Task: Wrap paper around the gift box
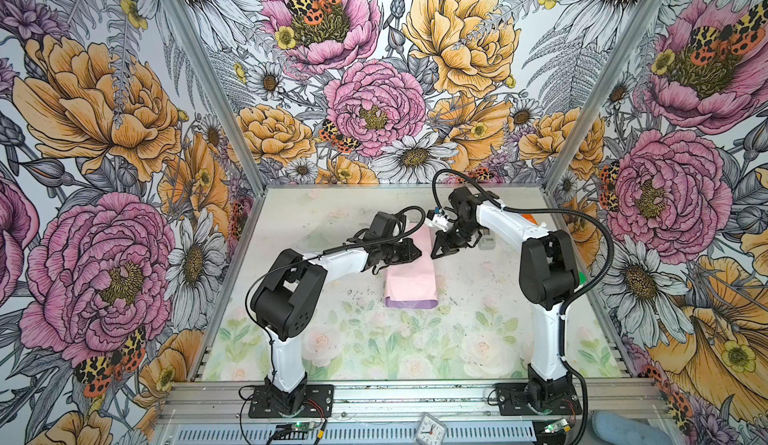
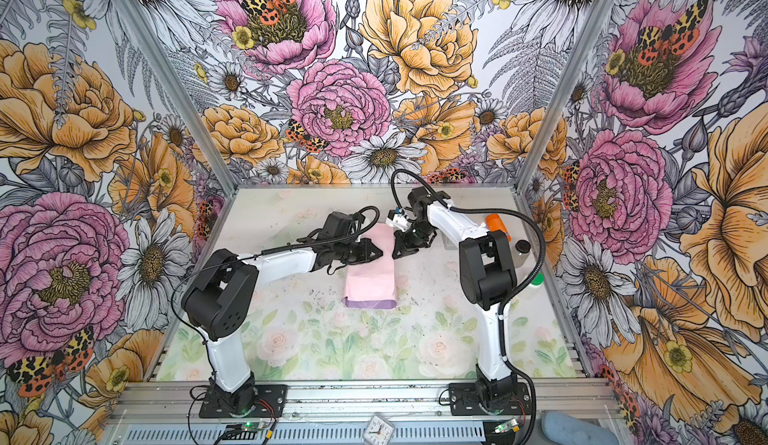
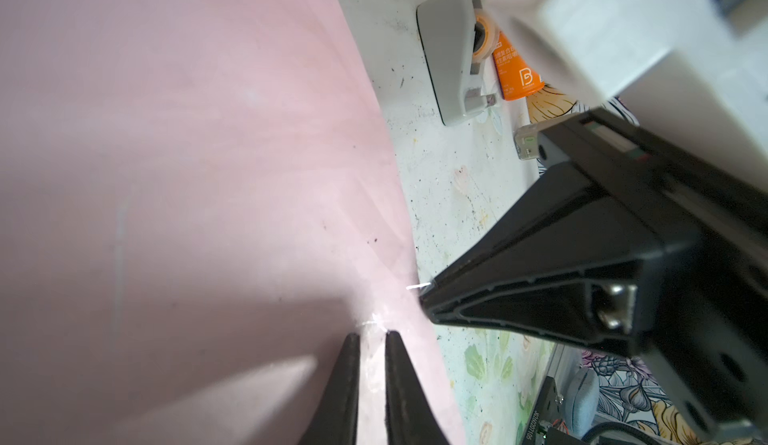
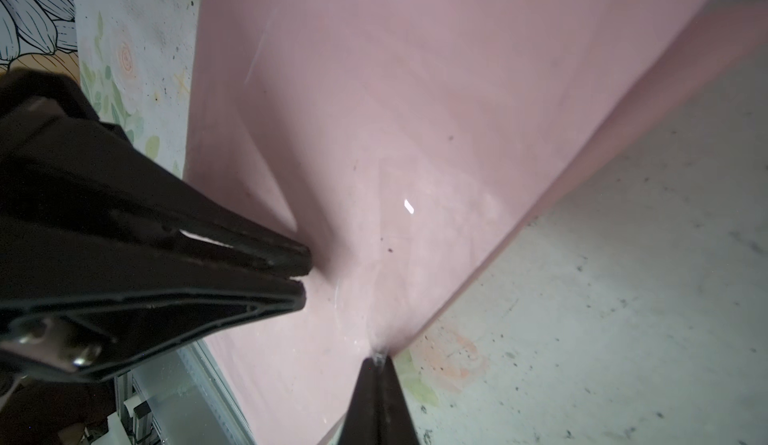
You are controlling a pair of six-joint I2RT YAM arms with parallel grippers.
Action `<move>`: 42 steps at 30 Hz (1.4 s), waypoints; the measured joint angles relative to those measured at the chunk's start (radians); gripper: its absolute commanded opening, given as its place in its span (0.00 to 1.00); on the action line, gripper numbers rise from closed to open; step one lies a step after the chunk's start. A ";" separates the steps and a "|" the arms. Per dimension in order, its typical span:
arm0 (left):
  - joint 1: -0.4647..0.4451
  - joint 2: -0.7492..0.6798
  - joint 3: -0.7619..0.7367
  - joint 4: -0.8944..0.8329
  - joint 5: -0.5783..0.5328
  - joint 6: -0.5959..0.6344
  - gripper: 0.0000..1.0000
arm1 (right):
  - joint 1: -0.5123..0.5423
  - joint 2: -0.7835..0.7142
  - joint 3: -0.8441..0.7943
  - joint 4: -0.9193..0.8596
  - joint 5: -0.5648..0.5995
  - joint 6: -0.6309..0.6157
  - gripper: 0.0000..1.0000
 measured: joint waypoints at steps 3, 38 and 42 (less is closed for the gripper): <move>0.000 -0.001 0.007 -0.006 0.000 0.000 0.15 | 0.001 0.000 0.000 0.000 0.004 0.000 0.00; -0.019 0.075 0.127 0.046 0.003 -0.023 0.15 | 0.004 0.000 -0.012 -0.002 0.015 -0.008 0.00; -0.020 0.080 0.127 0.045 0.003 -0.022 0.15 | 0.004 0.000 -0.014 -0.003 0.015 -0.008 0.00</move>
